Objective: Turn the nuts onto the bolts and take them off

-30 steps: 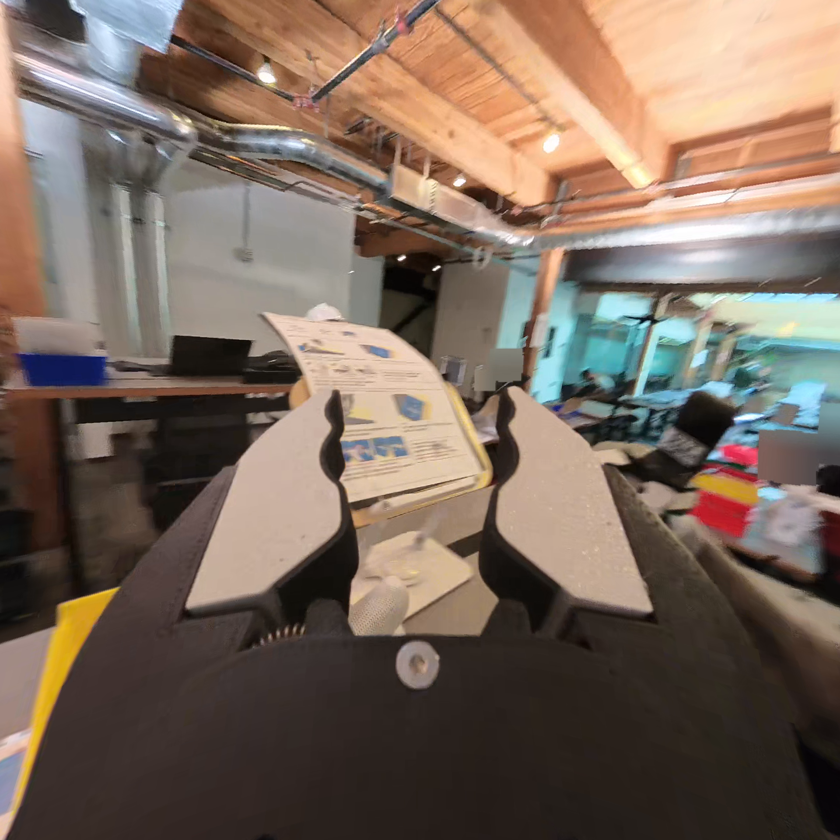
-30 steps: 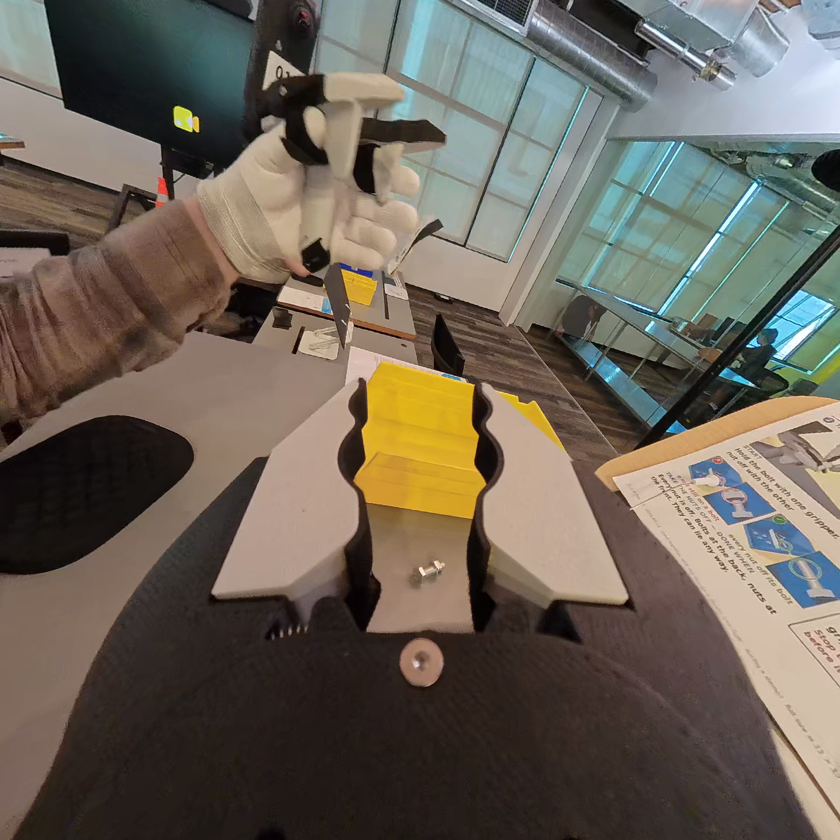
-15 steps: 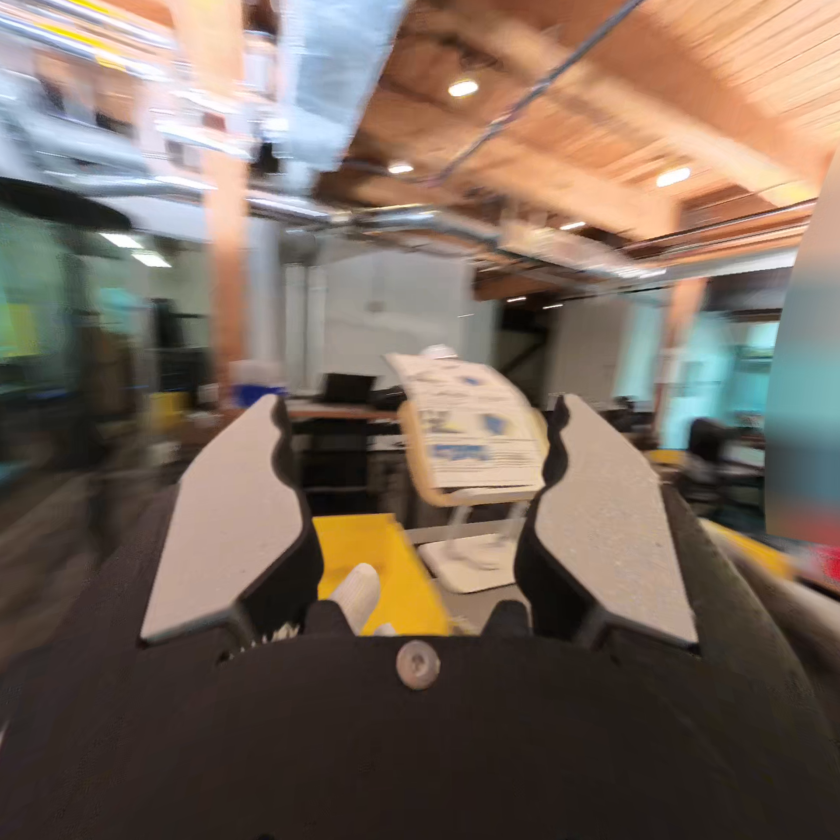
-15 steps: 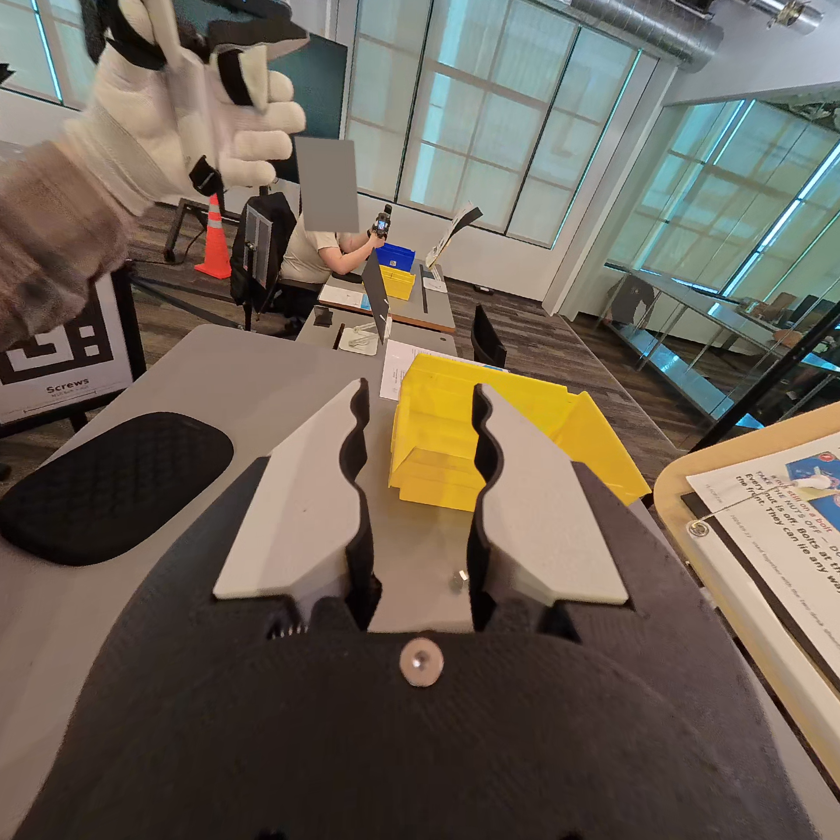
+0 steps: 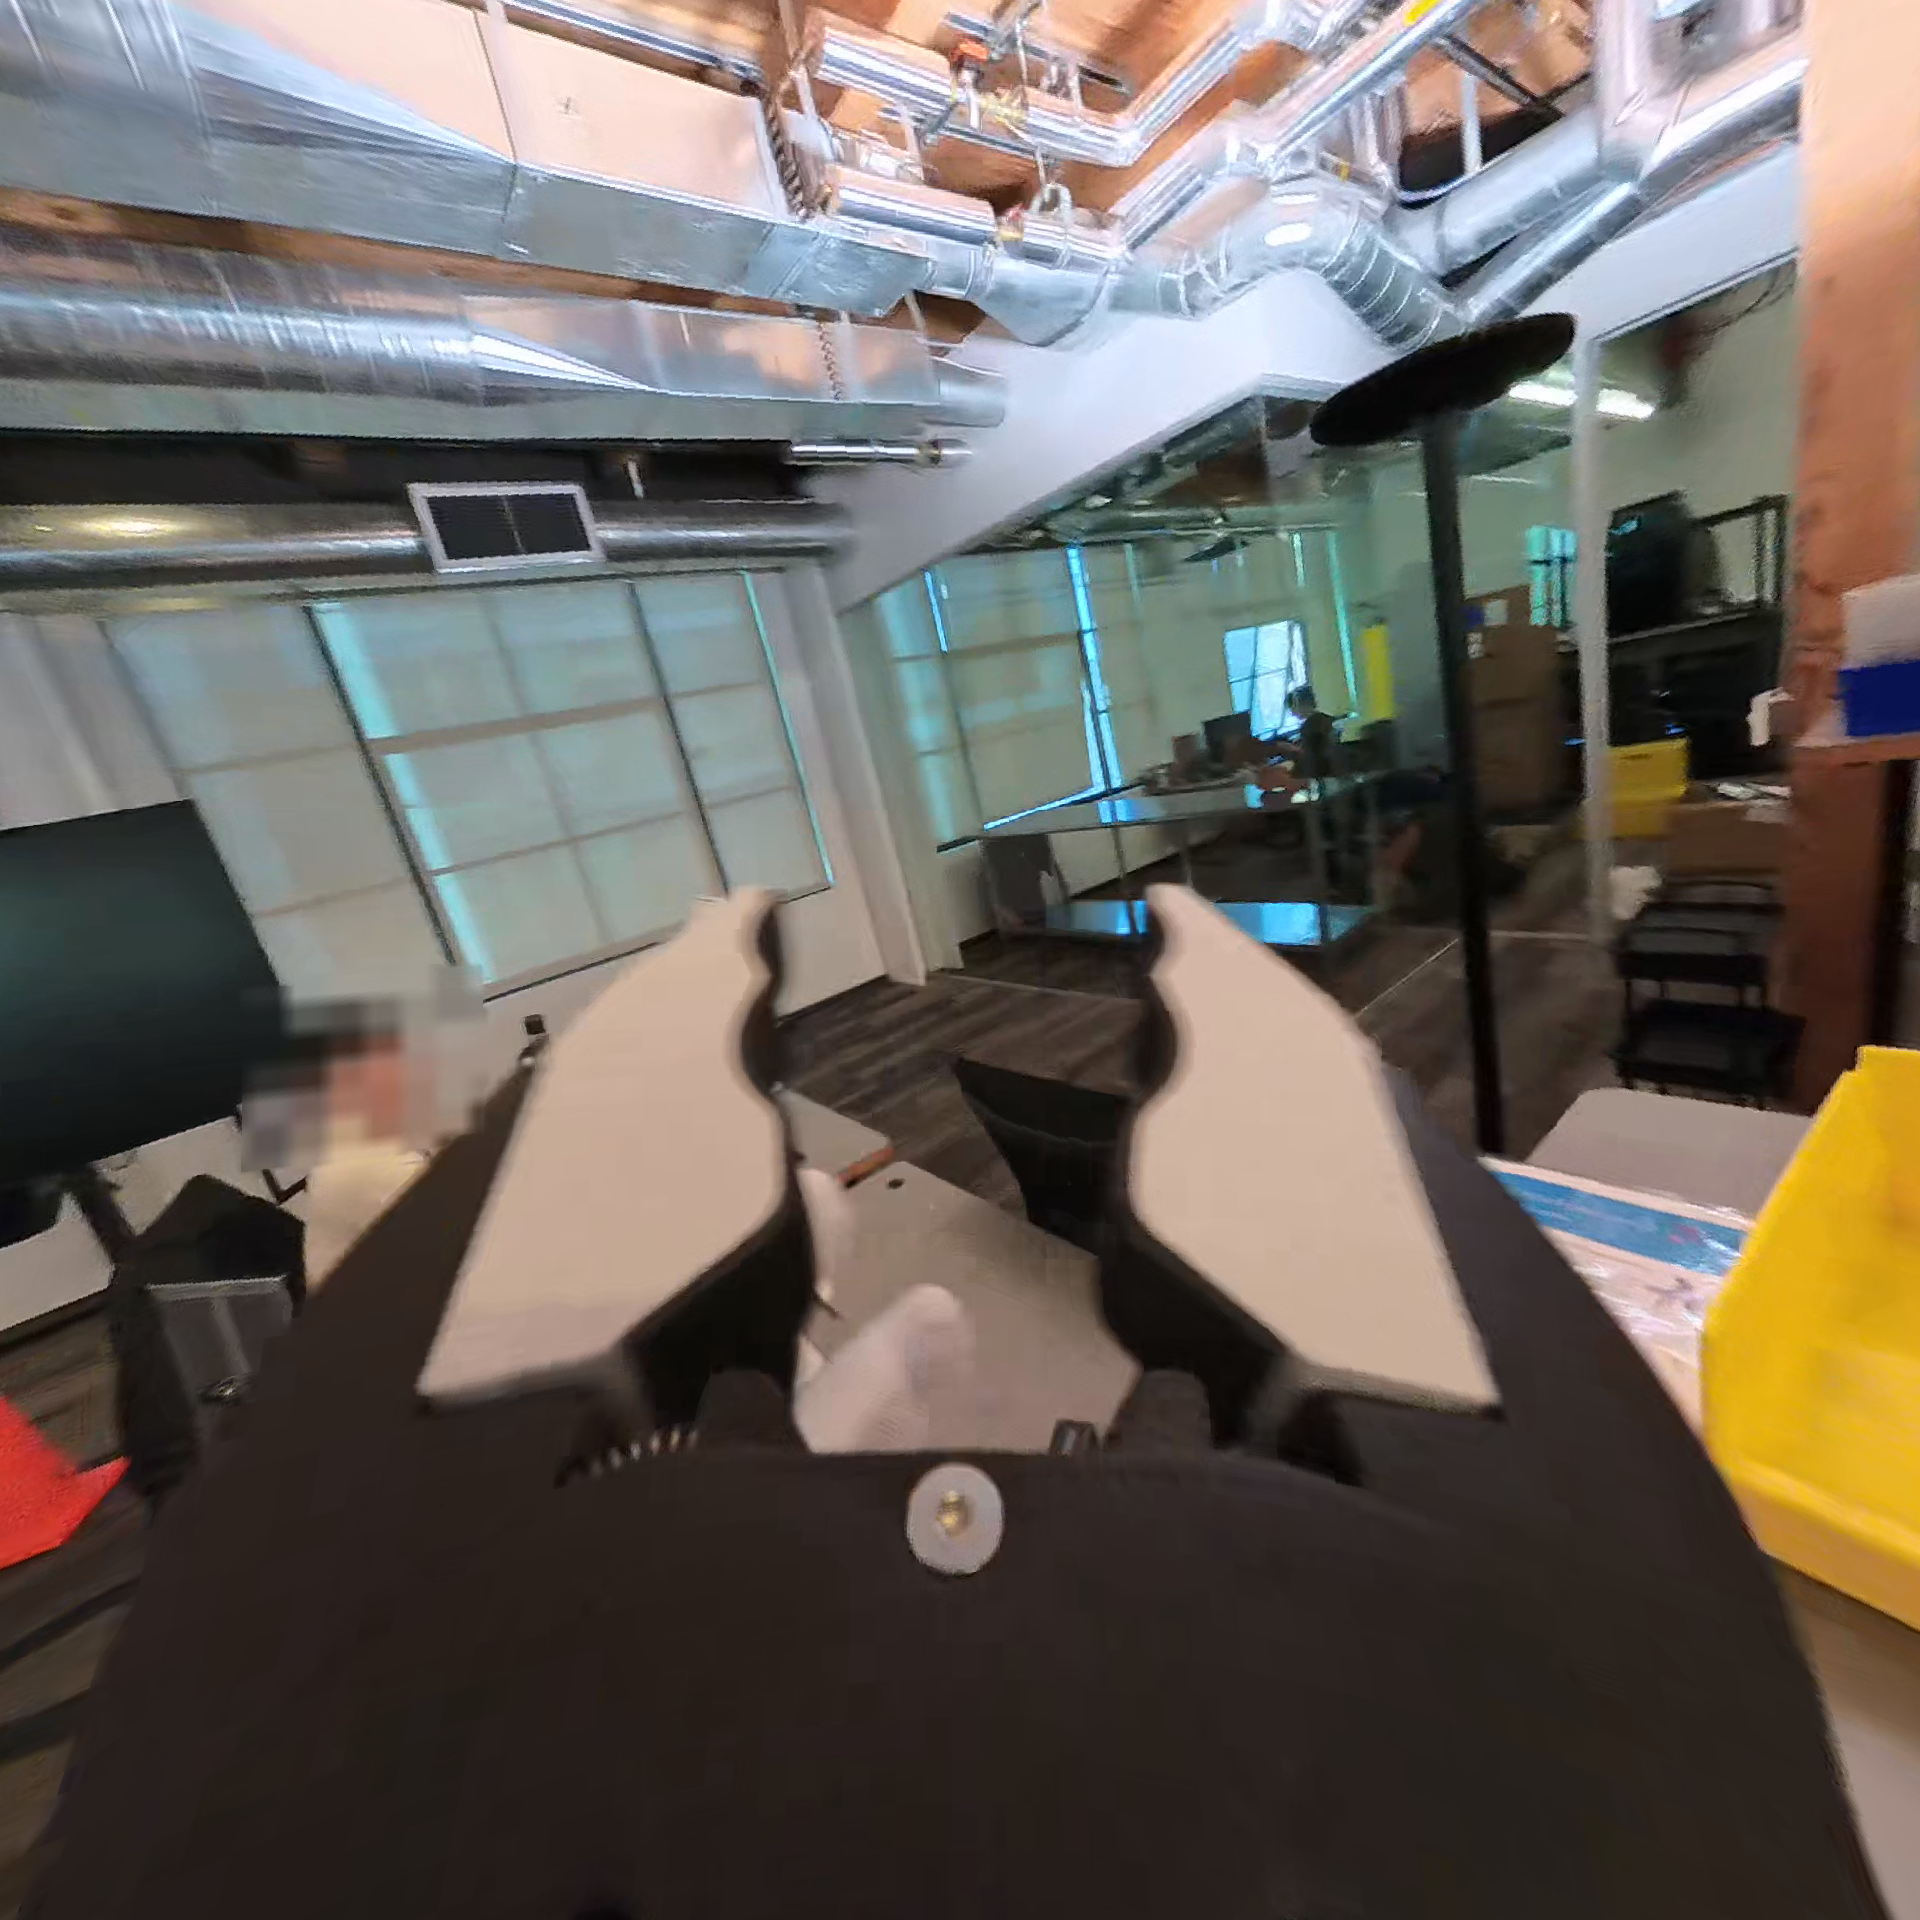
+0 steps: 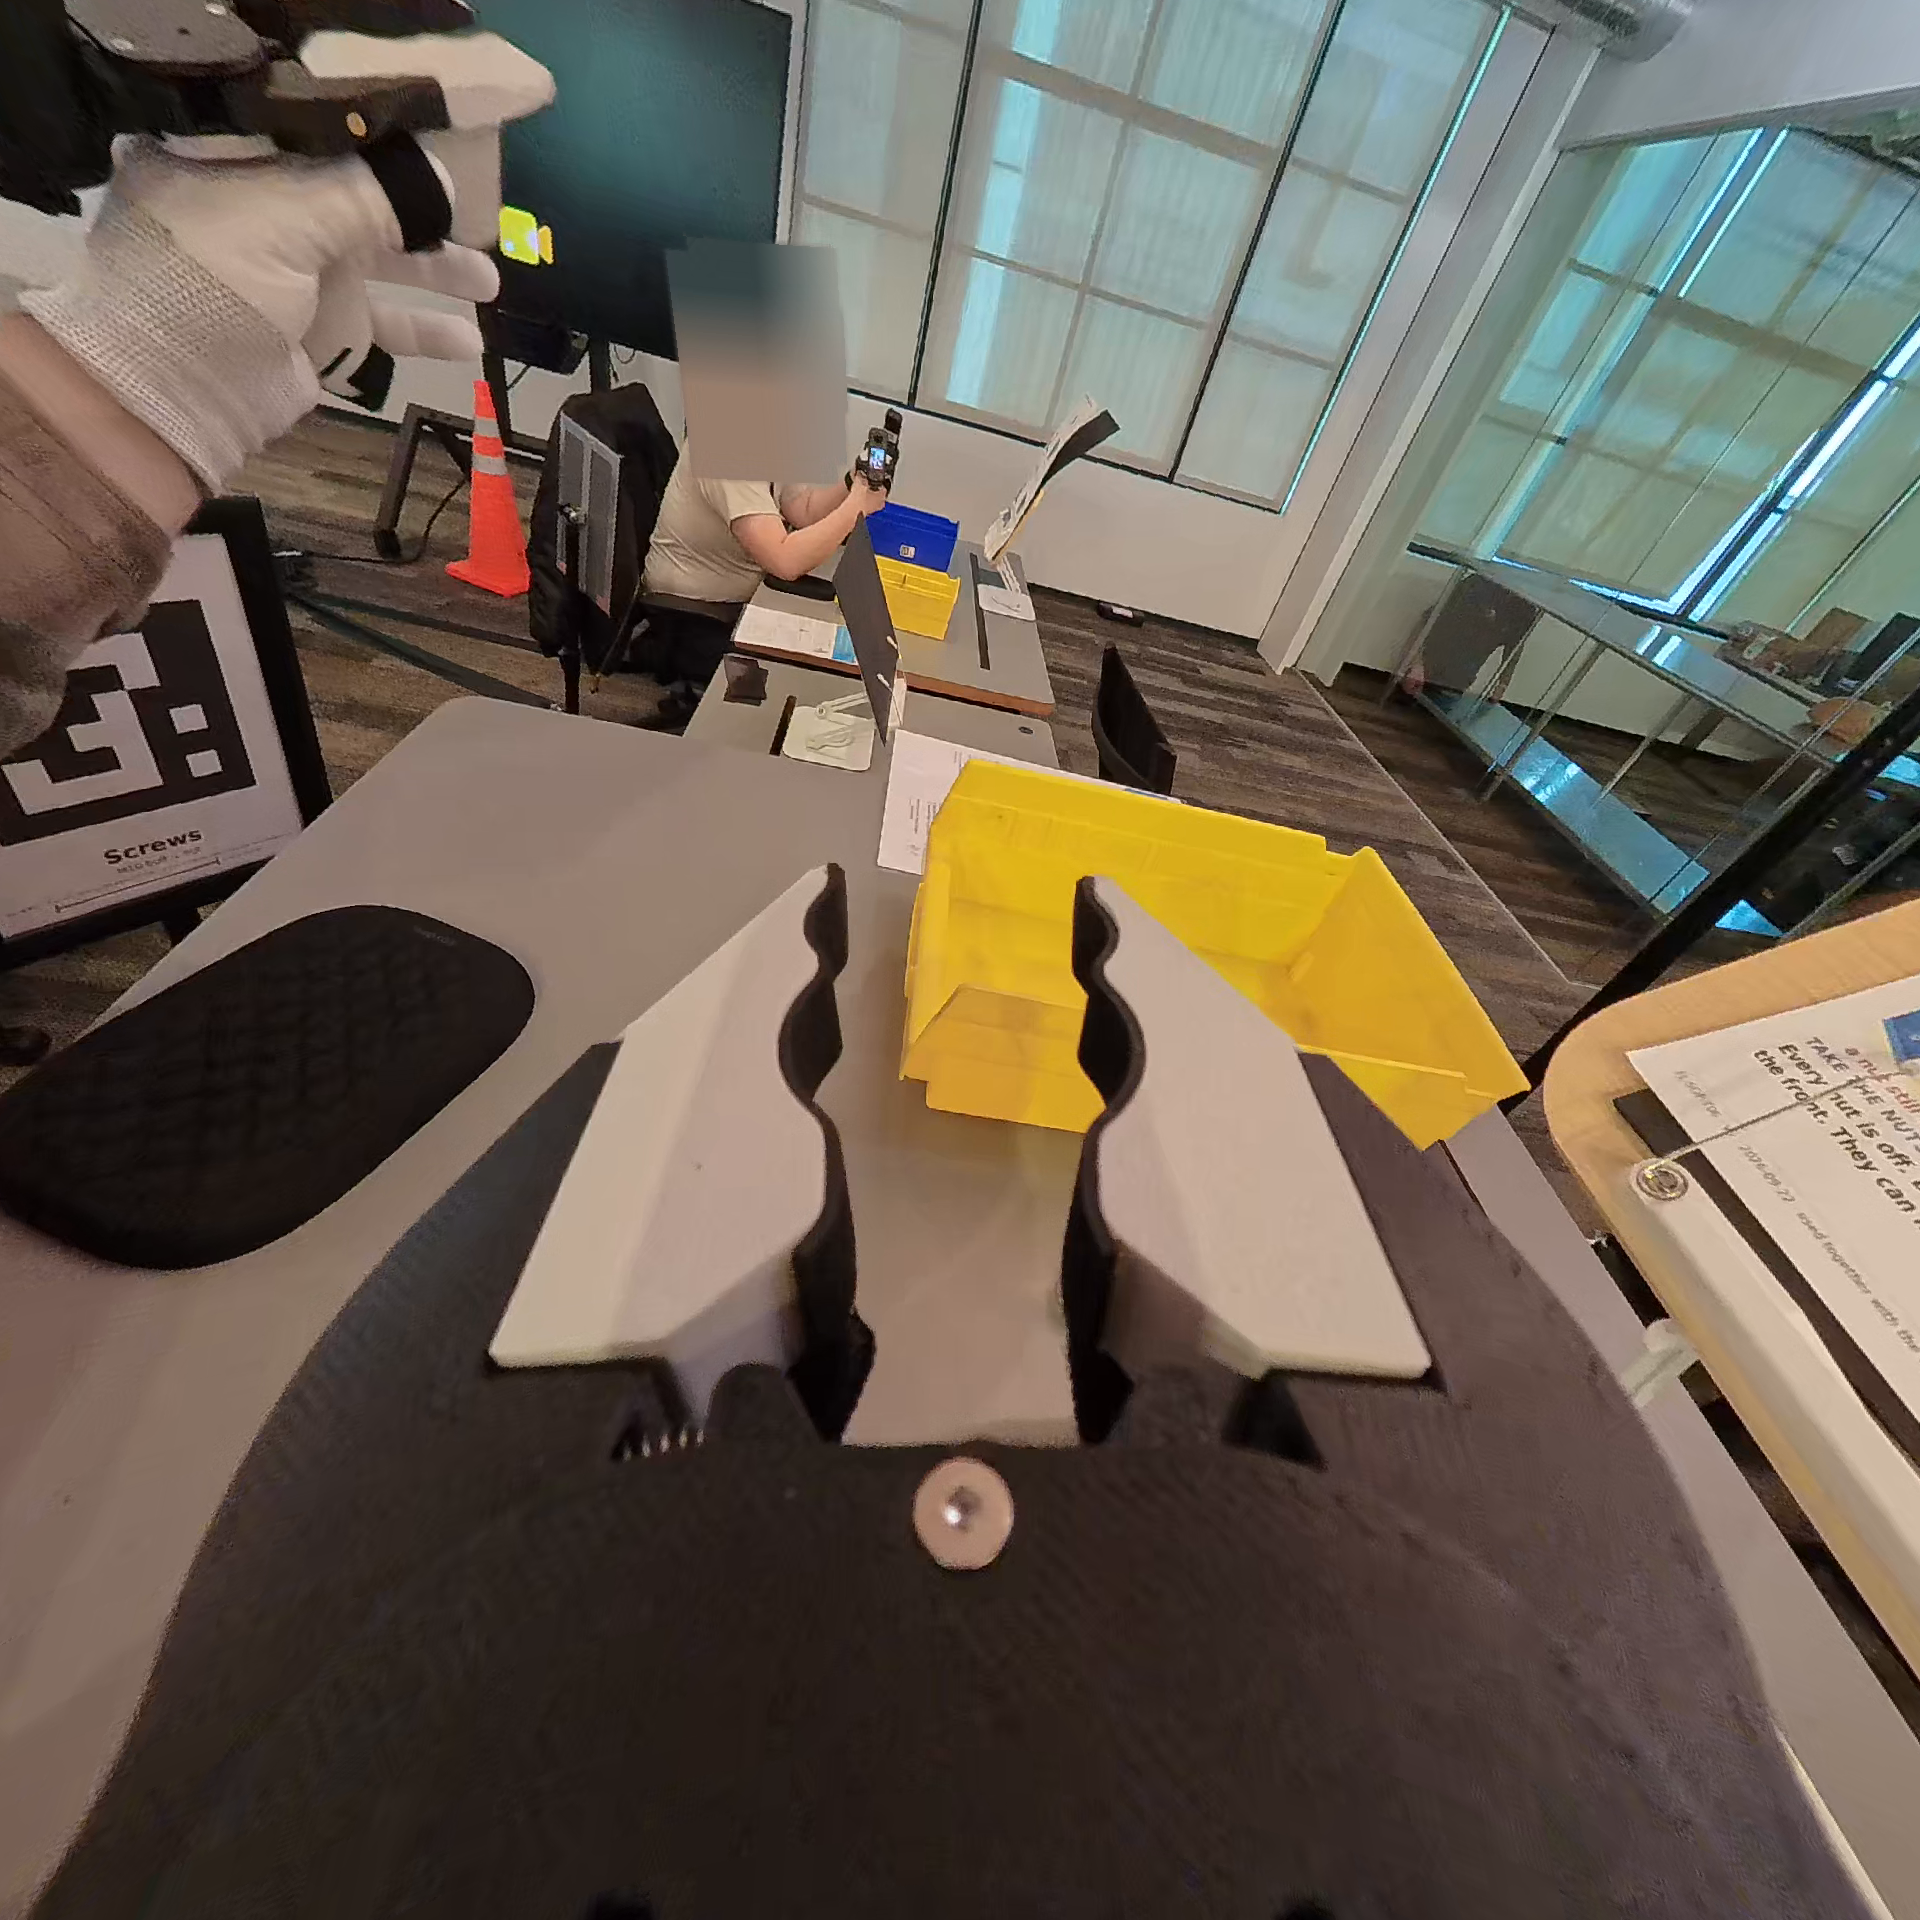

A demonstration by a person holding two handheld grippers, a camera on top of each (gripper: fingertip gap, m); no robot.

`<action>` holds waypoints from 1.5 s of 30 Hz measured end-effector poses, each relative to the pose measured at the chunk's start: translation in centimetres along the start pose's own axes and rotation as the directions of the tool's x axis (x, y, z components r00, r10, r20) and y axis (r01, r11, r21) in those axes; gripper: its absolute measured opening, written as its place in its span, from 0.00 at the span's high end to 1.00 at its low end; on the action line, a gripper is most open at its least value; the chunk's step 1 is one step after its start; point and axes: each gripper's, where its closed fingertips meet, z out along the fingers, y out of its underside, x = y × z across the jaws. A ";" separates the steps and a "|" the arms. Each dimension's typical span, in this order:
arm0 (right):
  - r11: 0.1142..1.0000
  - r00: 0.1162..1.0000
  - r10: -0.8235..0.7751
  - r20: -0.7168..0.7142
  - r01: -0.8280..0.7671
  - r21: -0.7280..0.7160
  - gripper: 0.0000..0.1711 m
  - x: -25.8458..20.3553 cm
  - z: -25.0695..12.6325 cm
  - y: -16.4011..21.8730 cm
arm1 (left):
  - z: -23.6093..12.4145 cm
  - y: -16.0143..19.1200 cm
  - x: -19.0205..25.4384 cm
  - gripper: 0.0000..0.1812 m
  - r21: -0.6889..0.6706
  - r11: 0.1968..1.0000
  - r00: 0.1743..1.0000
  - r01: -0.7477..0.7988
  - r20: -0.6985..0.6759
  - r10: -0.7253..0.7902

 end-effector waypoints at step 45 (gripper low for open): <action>0.996 0.990 0.067 -0.120 -0.074 -0.054 0.76 4.8 -2.4 3.8 | 6.4 -4.7 33.8 0.82 0.239 0.954 0.849 0.181 -0.527 -0.029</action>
